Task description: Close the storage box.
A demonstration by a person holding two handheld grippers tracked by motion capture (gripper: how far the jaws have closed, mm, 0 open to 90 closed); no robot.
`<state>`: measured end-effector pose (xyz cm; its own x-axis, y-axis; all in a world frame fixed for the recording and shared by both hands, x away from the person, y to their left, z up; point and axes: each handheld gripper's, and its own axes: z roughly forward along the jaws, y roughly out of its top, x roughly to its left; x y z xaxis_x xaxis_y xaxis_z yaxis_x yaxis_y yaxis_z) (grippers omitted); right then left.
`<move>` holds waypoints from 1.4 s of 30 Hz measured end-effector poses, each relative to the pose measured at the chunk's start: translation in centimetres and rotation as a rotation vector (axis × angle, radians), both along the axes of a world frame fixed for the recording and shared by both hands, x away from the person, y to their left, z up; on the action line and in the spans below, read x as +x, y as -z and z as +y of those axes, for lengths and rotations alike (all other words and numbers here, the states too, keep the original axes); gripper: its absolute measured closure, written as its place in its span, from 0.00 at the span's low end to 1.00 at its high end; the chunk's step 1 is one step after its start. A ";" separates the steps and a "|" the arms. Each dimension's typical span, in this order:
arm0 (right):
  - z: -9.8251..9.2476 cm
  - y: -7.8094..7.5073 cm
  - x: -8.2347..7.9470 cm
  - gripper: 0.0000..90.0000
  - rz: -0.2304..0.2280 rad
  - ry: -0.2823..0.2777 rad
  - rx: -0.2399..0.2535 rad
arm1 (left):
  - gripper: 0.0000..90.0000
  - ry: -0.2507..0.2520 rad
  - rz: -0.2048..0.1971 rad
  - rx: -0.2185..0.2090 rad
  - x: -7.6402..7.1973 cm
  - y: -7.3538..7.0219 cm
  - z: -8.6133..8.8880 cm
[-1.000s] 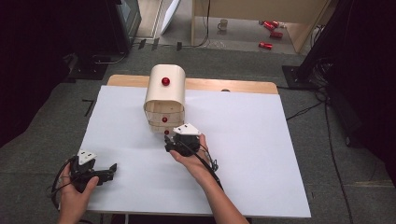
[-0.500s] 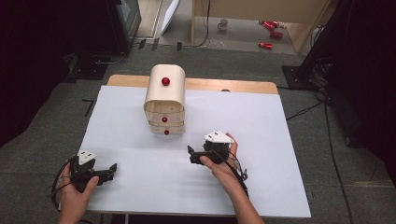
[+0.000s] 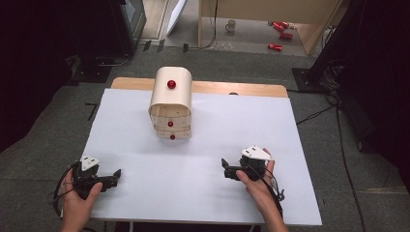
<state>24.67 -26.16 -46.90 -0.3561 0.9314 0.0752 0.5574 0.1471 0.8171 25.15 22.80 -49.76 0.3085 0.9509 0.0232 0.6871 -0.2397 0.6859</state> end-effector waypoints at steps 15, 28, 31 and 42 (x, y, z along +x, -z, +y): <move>-6.0 1.0 -3.3 0.03 0.035 0.088 -0.037 | 0.00 0.000 0.000 0.000 0.0 0.0 0.0; -9.1 3.2 -4.4 0.02 0.112 0.162 -0.138 | 0.00 0.000 0.000 0.000 0.0 0.0 0.0; -9.6 3.5 -4.2 0.01 0.135 0.165 -0.102 | 0.00 0.000 0.001 0.000 0.0 0.0 0.0; -9.5 3.6 -4.2 0.01 0.136 0.164 -0.105 | 0.00 0.000 0.001 -0.001 0.0 0.0 0.0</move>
